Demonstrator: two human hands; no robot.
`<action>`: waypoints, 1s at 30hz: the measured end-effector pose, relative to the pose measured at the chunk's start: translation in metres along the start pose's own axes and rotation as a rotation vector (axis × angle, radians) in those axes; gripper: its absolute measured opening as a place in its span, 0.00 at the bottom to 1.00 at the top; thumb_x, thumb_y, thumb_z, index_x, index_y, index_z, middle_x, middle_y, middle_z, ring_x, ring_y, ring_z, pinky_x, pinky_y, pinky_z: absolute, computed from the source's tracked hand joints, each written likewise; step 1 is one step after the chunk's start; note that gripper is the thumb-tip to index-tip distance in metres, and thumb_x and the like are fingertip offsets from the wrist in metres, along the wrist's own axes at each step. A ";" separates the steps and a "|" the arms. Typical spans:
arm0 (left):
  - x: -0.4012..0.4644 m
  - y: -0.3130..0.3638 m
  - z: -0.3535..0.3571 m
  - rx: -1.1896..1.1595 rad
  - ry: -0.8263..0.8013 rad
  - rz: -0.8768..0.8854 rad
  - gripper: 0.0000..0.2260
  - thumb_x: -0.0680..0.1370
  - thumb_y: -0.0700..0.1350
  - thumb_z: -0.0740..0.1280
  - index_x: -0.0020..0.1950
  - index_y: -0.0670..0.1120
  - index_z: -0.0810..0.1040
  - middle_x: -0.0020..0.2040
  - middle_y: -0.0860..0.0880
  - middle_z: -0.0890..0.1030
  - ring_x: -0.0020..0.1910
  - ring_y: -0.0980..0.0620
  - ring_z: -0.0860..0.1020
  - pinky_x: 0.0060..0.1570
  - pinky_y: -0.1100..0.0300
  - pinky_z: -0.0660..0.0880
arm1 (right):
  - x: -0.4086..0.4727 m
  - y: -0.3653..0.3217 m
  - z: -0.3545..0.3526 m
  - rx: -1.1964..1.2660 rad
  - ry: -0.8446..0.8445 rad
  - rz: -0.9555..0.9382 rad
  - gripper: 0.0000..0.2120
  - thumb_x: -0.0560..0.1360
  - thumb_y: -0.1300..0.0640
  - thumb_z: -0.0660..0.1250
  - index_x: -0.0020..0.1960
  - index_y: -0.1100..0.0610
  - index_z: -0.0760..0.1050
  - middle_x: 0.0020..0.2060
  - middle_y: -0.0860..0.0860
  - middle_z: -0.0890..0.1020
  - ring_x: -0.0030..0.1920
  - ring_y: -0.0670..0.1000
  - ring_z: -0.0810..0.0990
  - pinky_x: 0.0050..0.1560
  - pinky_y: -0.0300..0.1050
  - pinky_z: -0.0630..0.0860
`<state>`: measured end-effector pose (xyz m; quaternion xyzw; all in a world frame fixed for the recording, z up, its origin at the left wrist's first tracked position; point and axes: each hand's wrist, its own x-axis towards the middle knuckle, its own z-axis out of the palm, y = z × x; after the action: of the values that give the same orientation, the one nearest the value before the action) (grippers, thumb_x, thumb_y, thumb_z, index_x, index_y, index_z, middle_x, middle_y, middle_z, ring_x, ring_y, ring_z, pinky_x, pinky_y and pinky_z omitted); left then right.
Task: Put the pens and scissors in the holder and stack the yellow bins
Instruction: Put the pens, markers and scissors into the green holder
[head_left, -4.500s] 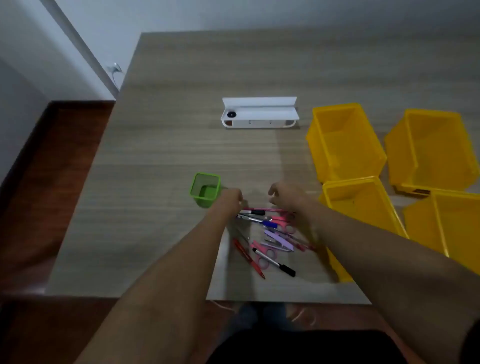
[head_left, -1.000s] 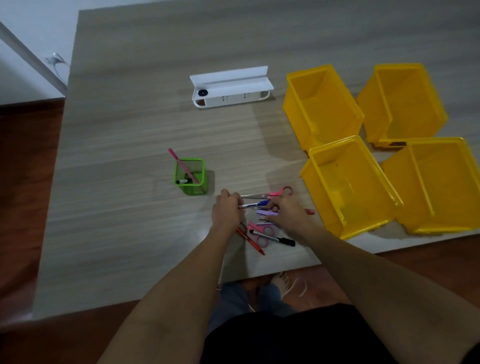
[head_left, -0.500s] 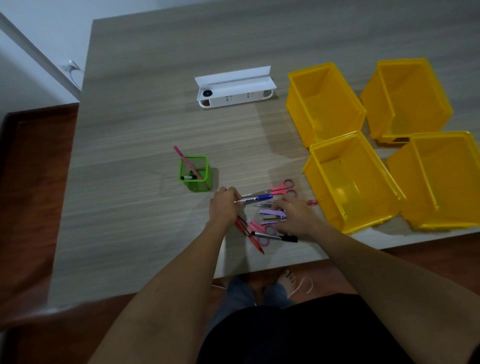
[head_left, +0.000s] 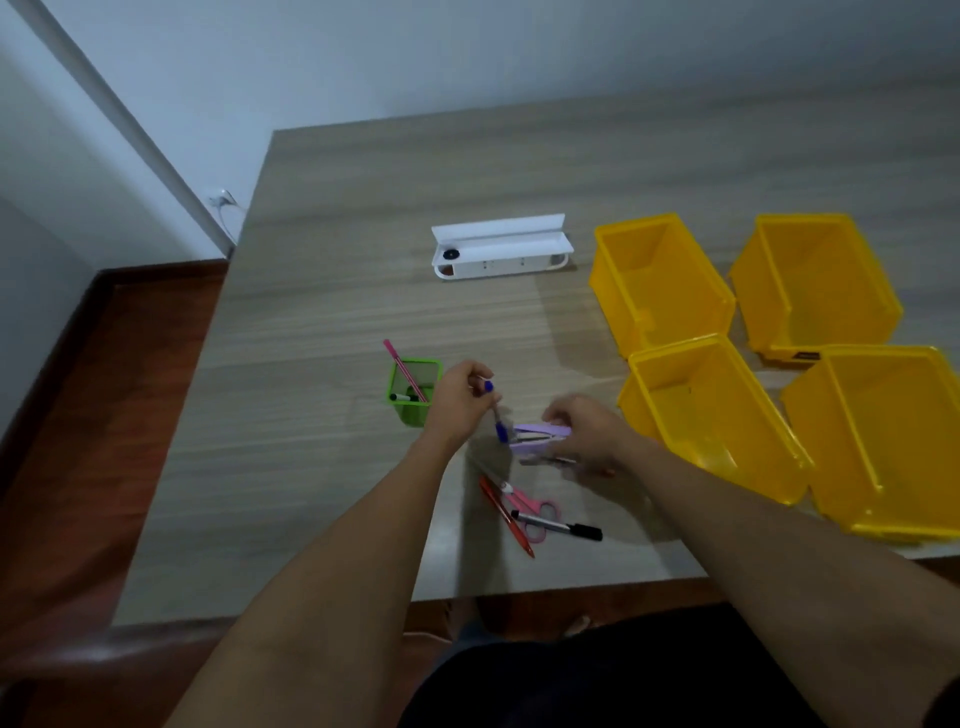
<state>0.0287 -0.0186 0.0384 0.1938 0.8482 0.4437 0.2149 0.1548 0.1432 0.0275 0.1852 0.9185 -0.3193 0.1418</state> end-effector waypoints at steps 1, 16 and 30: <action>0.005 0.008 -0.007 -0.037 0.015 0.005 0.12 0.73 0.33 0.72 0.55 0.36 0.75 0.36 0.50 0.73 0.34 0.55 0.73 0.34 0.70 0.72 | 0.005 -0.006 -0.010 0.053 0.034 -0.014 0.18 0.66 0.55 0.76 0.54 0.56 0.78 0.44 0.50 0.77 0.44 0.50 0.76 0.42 0.39 0.69; 0.029 0.042 -0.122 -0.126 0.401 0.124 0.09 0.73 0.37 0.73 0.51 0.42 0.77 0.43 0.50 0.78 0.38 0.54 0.78 0.36 0.73 0.75 | 0.064 -0.129 -0.068 0.391 0.240 -0.214 0.13 0.70 0.60 0.75 0.53 0.61 0.82 0.42 0.54 0.83 0.37 0.46 0.76 0.41 0.38 0.74; 0.039 -0.034 -0.112 -0.104 0.265 -0.010 0.08 0.72 0.34 0.72 0.49 0.41 0.77 0.40 0.49 0.77 0.36 0.54 0.75 0.36 0.74 0.74 | 0.104 -0.150 -0.002 0.243 0.130 -0.130 0.16 0.71 0.62 0.73 0.59 0.62 0.80 0.51 0.57 0.84 0.44 0.49 0.77 0.46 0.38 0.70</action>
<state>-0.0685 -0.0918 0.0600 0.1177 0.8459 0.5077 0.1131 -0.0027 0.0613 0.0695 0.1614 0.8903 -0.4241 0.0375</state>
